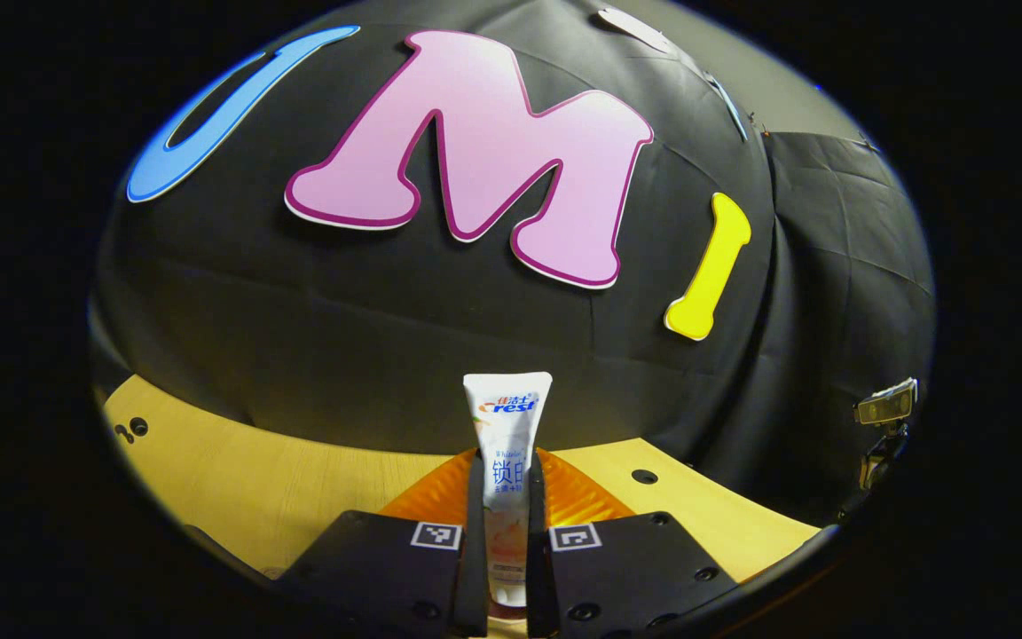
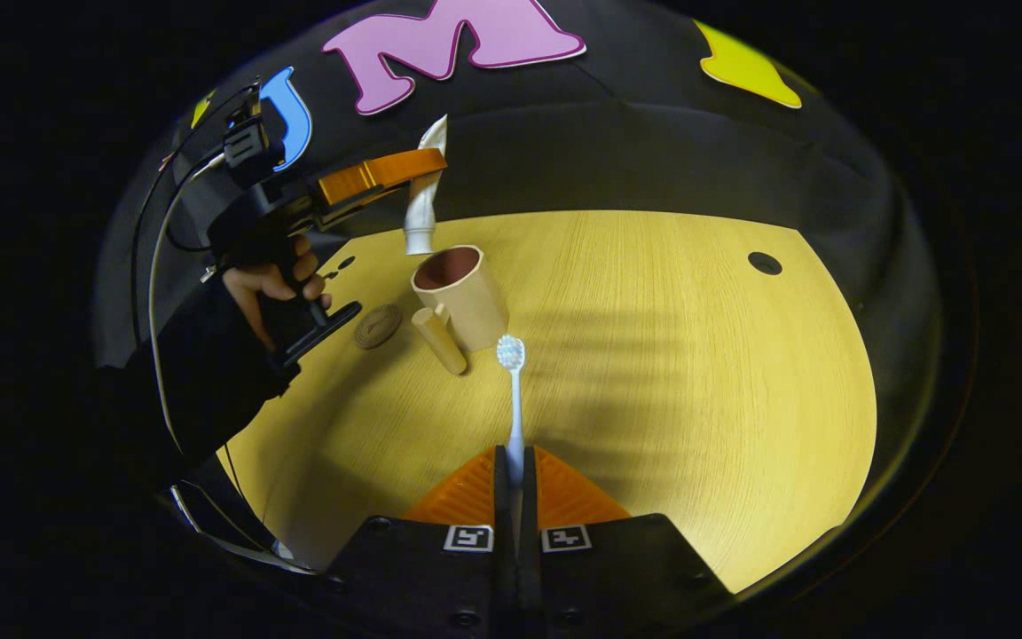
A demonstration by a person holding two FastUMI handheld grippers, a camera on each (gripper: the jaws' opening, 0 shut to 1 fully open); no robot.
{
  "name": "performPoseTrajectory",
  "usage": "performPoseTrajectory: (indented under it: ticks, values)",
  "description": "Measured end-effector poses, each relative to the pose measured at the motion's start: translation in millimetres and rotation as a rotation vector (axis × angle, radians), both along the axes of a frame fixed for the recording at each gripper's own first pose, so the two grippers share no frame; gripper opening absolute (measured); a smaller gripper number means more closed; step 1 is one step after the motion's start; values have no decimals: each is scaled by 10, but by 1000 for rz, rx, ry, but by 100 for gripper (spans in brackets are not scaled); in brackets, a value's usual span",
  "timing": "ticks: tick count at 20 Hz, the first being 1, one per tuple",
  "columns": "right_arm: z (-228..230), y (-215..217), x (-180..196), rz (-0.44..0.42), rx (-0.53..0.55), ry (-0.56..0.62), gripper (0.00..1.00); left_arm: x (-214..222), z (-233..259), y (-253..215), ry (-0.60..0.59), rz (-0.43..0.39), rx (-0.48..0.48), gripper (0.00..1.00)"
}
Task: Put the toothbrush and toothpaste on the desktop into the cup, then pick up the cup and place it on the coaster on the desktop.
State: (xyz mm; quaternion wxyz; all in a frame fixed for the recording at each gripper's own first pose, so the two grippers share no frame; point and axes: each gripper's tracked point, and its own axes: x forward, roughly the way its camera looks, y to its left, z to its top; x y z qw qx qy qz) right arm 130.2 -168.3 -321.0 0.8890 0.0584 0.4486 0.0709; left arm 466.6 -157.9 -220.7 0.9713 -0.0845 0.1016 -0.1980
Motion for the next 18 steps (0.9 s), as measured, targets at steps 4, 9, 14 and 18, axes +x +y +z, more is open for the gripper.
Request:
performPoseTrajectory:
  ticks: [4, 9, 14, 18]
  values:
    - [-32, -59, -3, -17, 4, 0, 5, -80, -256, 22, -37, -8, 36, 22]
    - [-123, -7, 8, 4, 7, 8, 5, -201, -561, 9, -30, 6, 62, 25]
    - [-94, 115, 63, -1, 31, -17, 5, -293, -638, 102, -8, 52, 63, 51]
    - [35, 115, 188, -25, 46, -52, 5, -444, -232, 273, -76, 102, 76, 99]
